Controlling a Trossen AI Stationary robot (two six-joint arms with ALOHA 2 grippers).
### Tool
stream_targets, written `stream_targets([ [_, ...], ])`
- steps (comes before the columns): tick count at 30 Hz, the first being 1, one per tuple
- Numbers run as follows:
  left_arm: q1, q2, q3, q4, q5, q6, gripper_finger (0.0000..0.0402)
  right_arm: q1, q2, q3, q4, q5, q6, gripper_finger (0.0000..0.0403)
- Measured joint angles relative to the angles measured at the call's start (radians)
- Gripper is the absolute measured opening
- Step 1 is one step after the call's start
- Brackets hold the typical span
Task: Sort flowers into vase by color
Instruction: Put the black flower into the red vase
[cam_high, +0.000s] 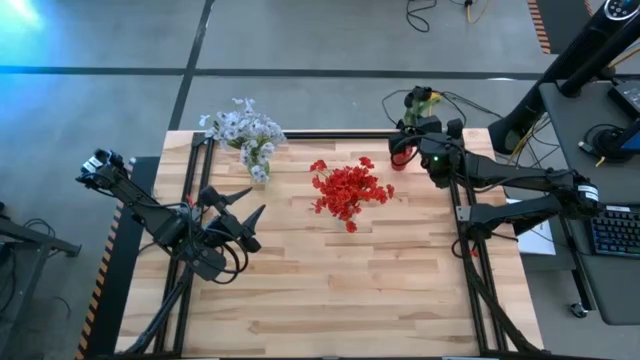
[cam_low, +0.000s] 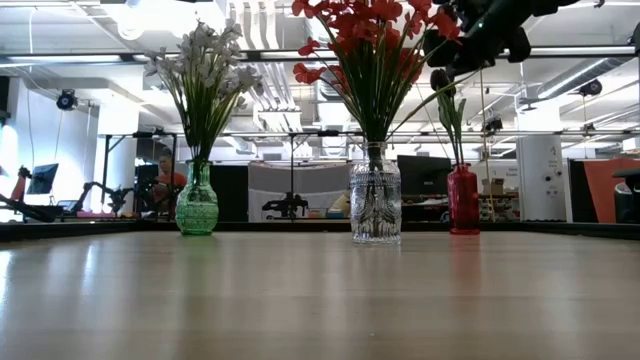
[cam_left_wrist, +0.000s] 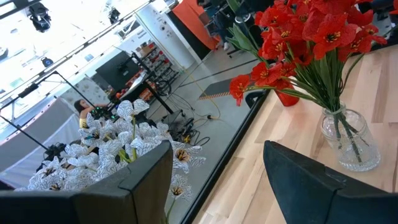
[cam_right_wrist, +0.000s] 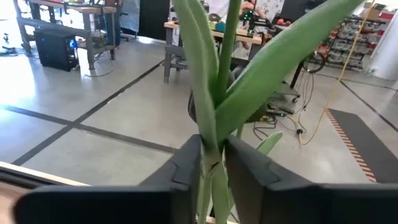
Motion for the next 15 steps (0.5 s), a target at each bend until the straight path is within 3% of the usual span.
stream_targets([
  [8,0.0,0.0,0.0,0.0,0.0,0.0,0.0233,0.0,-0.002,0.0,-0.016,-0.007,0.01,0.0149],
  [15,0.0,0.0,0.0,0.0,0.0,0.0,0.0233,0.003,-0.034,0.006,-0.067,-0.007,0.016,0.0202],
])
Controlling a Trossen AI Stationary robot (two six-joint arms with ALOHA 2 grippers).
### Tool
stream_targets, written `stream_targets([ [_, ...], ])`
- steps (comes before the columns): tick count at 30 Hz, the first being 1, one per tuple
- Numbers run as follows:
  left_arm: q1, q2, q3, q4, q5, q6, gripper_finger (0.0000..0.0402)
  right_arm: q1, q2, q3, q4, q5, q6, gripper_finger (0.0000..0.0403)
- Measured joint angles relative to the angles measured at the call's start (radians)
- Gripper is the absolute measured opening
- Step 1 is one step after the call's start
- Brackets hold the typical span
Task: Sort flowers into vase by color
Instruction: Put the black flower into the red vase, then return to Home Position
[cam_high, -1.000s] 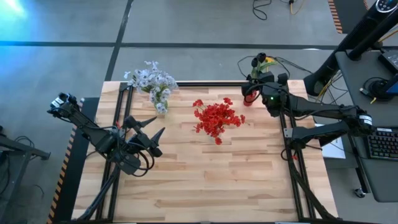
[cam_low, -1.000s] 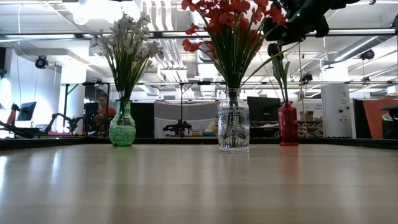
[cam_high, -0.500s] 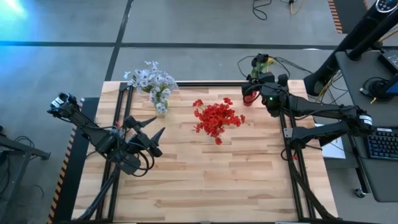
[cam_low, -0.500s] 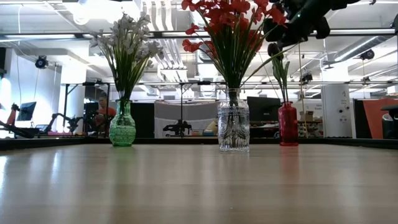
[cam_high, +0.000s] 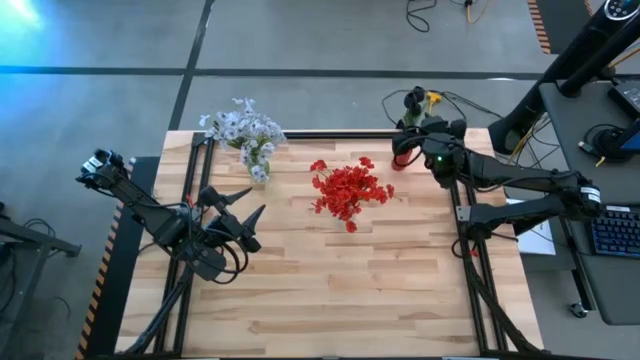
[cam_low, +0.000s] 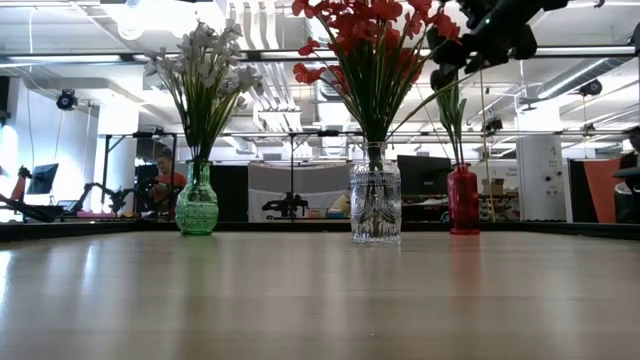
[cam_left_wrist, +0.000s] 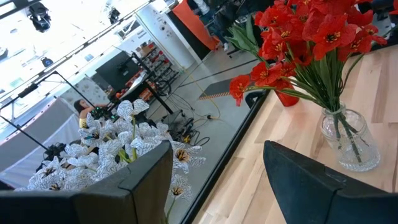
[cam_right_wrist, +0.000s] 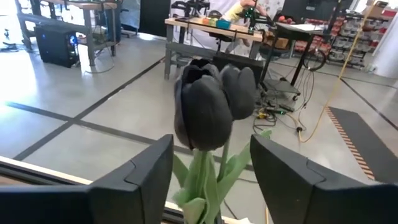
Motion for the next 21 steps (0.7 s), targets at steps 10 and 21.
stream_targets([
  [10,0.0,0.0,0.0,0.0,0.0,-0.033,0.0233,0.0,-0.062,0.066,-0.221,-0.103,0.14,0.0247],
  [21,0.0,0.0,0.0,0.001,0.009,-0.044,0.0233,0.097,-0.113,0.093,-0.235,-0.164,0.075,0.0265],
])
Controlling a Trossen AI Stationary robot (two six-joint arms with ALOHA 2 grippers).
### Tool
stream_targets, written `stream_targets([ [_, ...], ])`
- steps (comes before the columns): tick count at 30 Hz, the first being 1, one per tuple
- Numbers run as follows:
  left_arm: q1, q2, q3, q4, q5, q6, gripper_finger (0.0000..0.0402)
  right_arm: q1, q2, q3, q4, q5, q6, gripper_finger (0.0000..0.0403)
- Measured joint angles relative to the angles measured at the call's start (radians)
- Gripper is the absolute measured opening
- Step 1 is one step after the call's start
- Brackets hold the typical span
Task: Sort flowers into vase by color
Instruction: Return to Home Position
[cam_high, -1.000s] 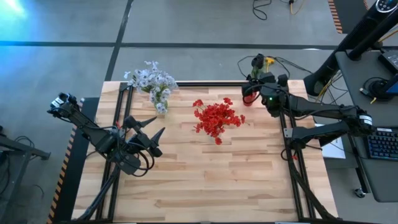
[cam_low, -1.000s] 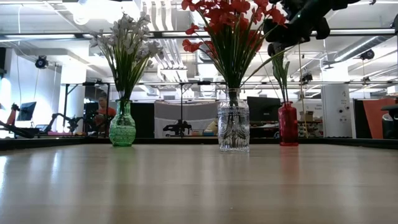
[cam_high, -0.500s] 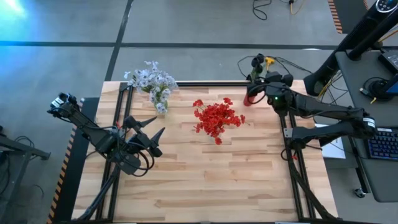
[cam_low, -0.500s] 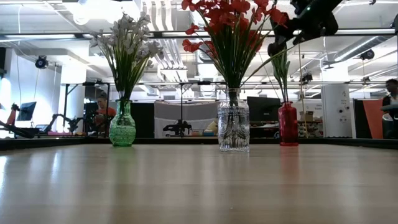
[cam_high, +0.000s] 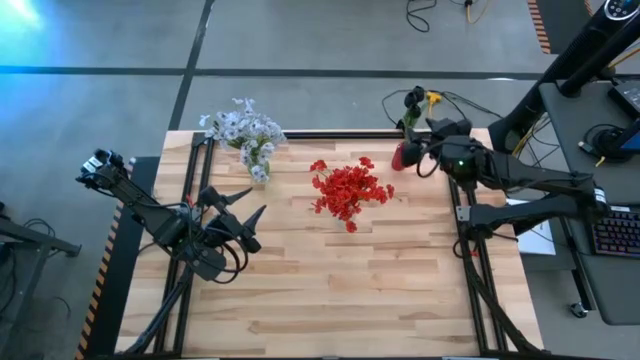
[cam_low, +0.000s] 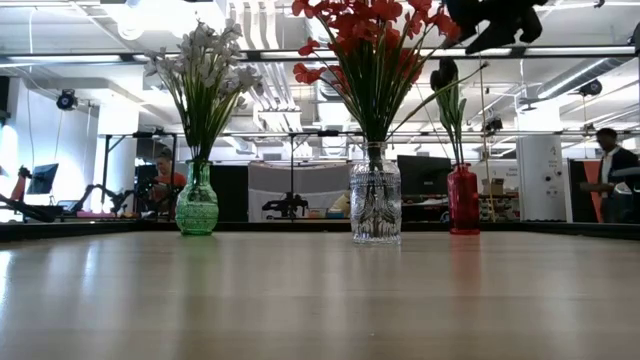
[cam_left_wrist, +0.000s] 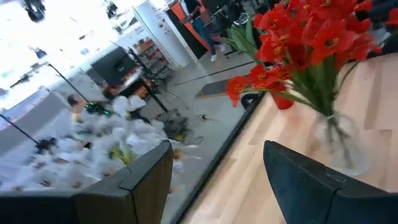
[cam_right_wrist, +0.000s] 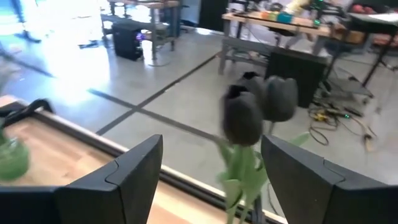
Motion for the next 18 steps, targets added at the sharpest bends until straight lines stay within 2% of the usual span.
stream_targets([
  [2,0.0,0.0,0.0,0.004,0.044,-0.058,0.0233,0.034,-0.002,0.0,0.0,-0.001,-0.016,0.0262],
  [5,0.0,0.0,0.0,0.012,0.183,-0.15,0.0233,0.093,-0.002,0.0,0.001,0.0,-0.042,0.0256],
  [10,-0.002,0.035,0.0,0.117,0.464,-0.15,0.0233,0.199,-0.002,-0.001,0.009,-0.001,-0.087,0.0249],
  [13,0.003,0.1,0.0,0.323,0.587,-0.02,0.0233,0.261,-0.002,-0.001,0.01,0.0,-0.099,0.0247],
  [16,0.021,0.201,0.0,0.603,0.725,0.243,0.0233,0.309,-0.001,-0.01,0.033,-0.001,-0.121,0.0247],
  [18,0.036,0.259,0.0,0.799,0.853,0.423,0.0233,0.331,-0.001,-0.011,0.037,0.001,-0.142,0.0246],
])
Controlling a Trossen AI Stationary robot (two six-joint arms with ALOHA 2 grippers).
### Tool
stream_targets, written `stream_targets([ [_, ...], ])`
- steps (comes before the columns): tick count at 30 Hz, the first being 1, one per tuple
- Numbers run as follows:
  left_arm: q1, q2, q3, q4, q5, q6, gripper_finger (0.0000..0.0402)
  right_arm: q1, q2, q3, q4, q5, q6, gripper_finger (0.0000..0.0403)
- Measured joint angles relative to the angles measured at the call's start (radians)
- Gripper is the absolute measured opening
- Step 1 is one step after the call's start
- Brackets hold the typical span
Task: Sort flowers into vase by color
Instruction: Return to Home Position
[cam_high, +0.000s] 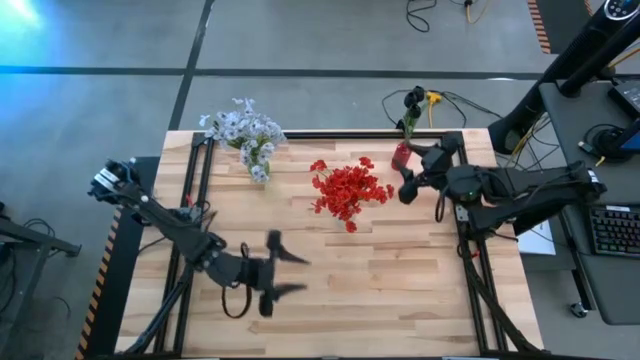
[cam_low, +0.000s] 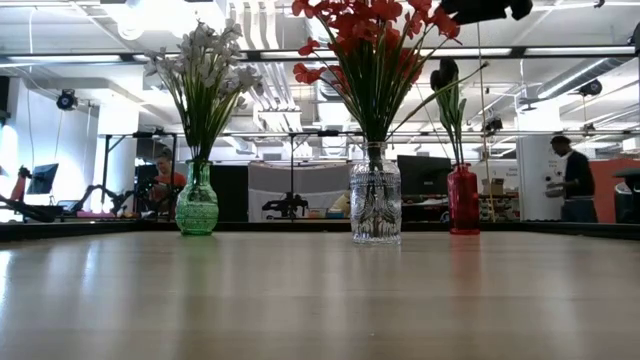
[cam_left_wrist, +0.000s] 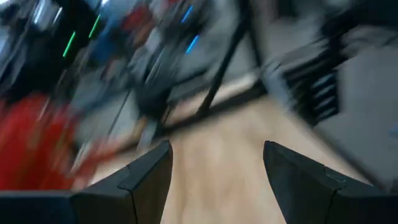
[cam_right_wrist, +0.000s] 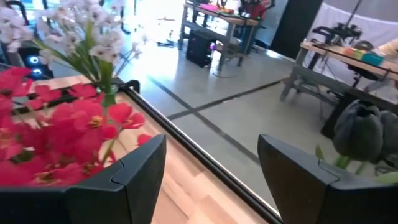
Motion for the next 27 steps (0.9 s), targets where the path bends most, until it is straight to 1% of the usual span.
stream_targets([
  [2,0.015,0.024,0.0,0.13,0.124,0.122,0.0233,0.015,-0.001,0.0,0.002,0.005,-0.003,0.0244],
  [4,0.032,0.008,0.002,0.141,0.187,0.163,0.0233,0.025,-0.002,0.0,0.002,0.006,-0.006,0.0242],
  [7,0.073,-0.056,0.003,0.062,0.222,0.148,0.0233,0.033,-0.002,-0.002,0.002,0.006,-0.017,0.0243],
  [10,0.106,-0.129,0.004,-0.058,0.272,0.136,0.0233,0.033,-0.002,-0.002,0.002,0.007,-0.02,0.0246],
  [14,0.108,-0.254,0.004,-0.241,0.282,0.133,0.0233,0.033,-0.002,-0.002,0.002,0.007,-0.02,0.0246],
  [17,0.108,-0.356,-0.015,-0.28,0.309,0.123,0.0233,0.033,-0.002,-0.003,0.002,0.007,-0.019,0.0242],
  [19,0.111,-0.41,-0.049,-0.271,0.355,0.131,0.0233,0.034,-0.002,-0.004,0.002,0.006,-0.02,0.024],
  [21,0.119,-0.453,-0.103,-0.22,0.377,0.141,0.0233,0.039,-0.004,-0.011,0.012,0.006,-0.029,0.024],
  [24,0.135,-0.495,-0.216,-0.057,0.381,0.142,0.0233,0.051,-0.021,-0.047,0.074,-0.015,-0.077,0.024],
  [26,0.147,-0.515,-0.286,0.0,0.386,0.147,0.0233,0.051,-0.044,-0.092,0.154,-0.065,-0.129,0.0238],
  [27,0.153,-0.53,-0.316,0.013,0.387,0.147,0.0233,0.051,-0.058,-0.118,0.194,-0.107,-0.158,0.0237],
])
